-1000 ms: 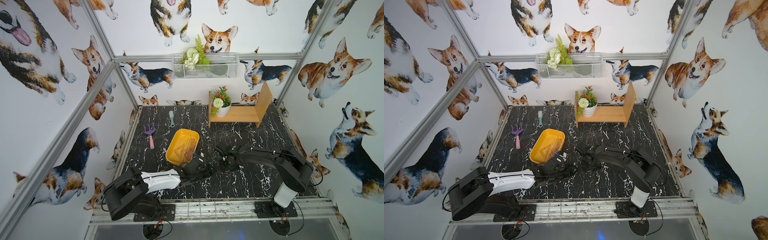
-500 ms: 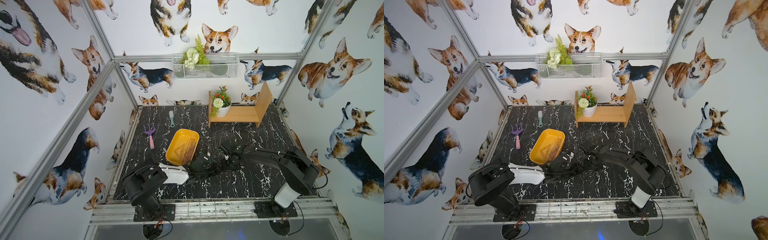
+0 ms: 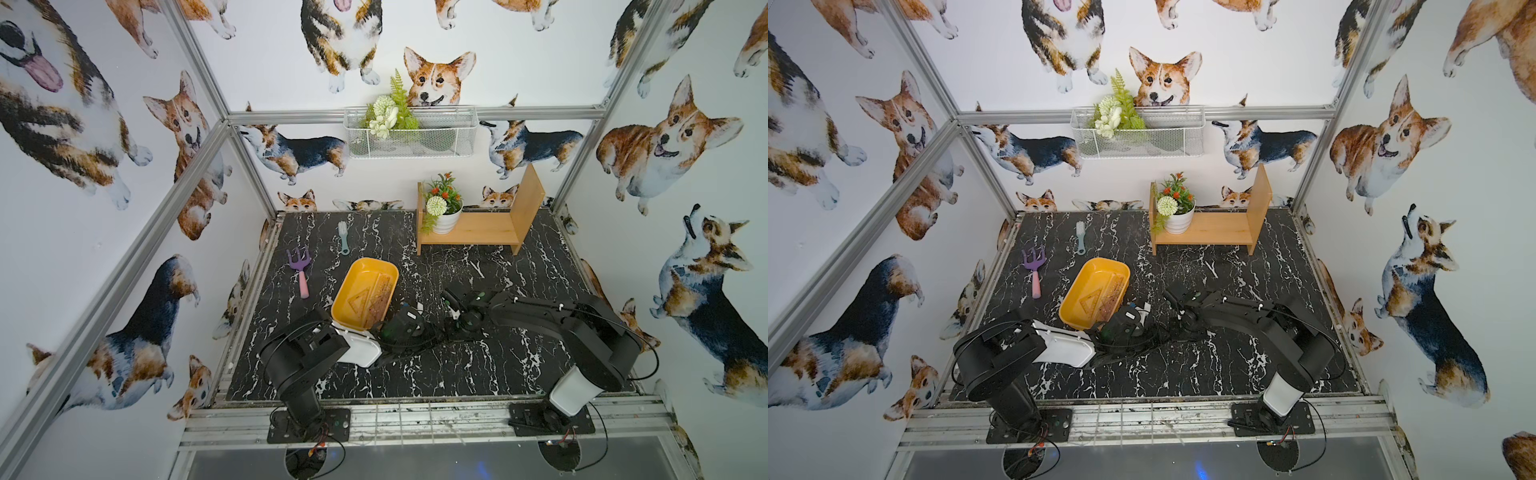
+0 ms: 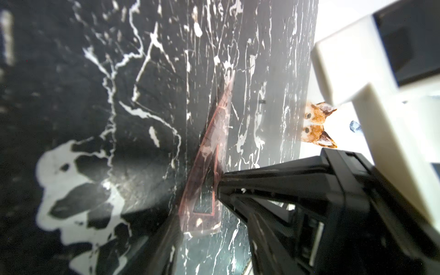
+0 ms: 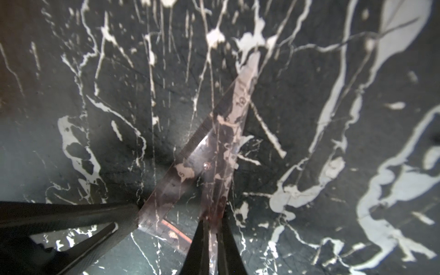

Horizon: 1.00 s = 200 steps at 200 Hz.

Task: Put the scattered rulers into the storage box
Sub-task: Pick up the ruler from the center of the board.

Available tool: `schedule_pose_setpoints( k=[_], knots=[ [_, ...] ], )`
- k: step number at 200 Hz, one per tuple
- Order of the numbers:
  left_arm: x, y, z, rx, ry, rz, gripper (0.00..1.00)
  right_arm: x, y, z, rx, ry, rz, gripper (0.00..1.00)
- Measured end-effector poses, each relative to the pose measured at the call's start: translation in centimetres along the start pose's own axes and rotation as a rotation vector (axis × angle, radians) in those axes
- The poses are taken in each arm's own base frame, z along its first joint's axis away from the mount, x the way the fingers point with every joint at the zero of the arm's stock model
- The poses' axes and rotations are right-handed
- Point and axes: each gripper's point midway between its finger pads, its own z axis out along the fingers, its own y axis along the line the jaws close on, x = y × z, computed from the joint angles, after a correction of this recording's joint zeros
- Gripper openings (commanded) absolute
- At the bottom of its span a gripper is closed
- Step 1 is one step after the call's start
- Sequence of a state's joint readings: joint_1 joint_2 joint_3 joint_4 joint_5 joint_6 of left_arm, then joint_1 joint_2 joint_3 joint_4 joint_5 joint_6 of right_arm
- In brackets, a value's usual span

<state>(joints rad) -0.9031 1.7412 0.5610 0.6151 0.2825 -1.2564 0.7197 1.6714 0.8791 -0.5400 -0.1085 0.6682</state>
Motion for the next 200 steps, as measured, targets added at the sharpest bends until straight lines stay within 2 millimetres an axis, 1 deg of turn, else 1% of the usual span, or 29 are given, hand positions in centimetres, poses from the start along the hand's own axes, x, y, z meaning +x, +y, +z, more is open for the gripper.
schedule_pose_setpoints(
  k=[64, 102, 130, 160, 173, 200],
  knots=[
    [-1.0, 0.1, 1.1, 0.032, -0.043, -0.019, 0.31, -0.2, -0.5, 0.0, 0.022, -0.018, 0.011, 0.07],
    [-2.1, 0.0, 1.6, 0.066, -0.100, -0.037, 0.27, -0.3, -0.6, -0.1, 0.031, -0.024, 0.013, 0.07],
    [-2.8, -0.1, 2.0, 0.084, -0.138, -0.037, 0.21, -0.4, -0.5, -0.1, 0.026, -0.028, 0.010, 0.07],
    [-3.1, 0.0, 2.1, 0.081, -0.155, -0.042, 0.14, -0.4, -0.5, -0.1, 0.025, -0.028, 0.010, 0.07],
    [-3.1, 0.1, 2.1, 0.078, -0.156, -0.046, 0.13, -0.4, -0.5, -0.1, 0.025, -0.028, 0.010, 0.07],
    [-2.7, 0.4, 1.6, 0.064, -0.148, -0.057, 0.13, -0.4, -0.5, -0.1, 0.025, -0.028, 0.009, 0.07]
  ],
)
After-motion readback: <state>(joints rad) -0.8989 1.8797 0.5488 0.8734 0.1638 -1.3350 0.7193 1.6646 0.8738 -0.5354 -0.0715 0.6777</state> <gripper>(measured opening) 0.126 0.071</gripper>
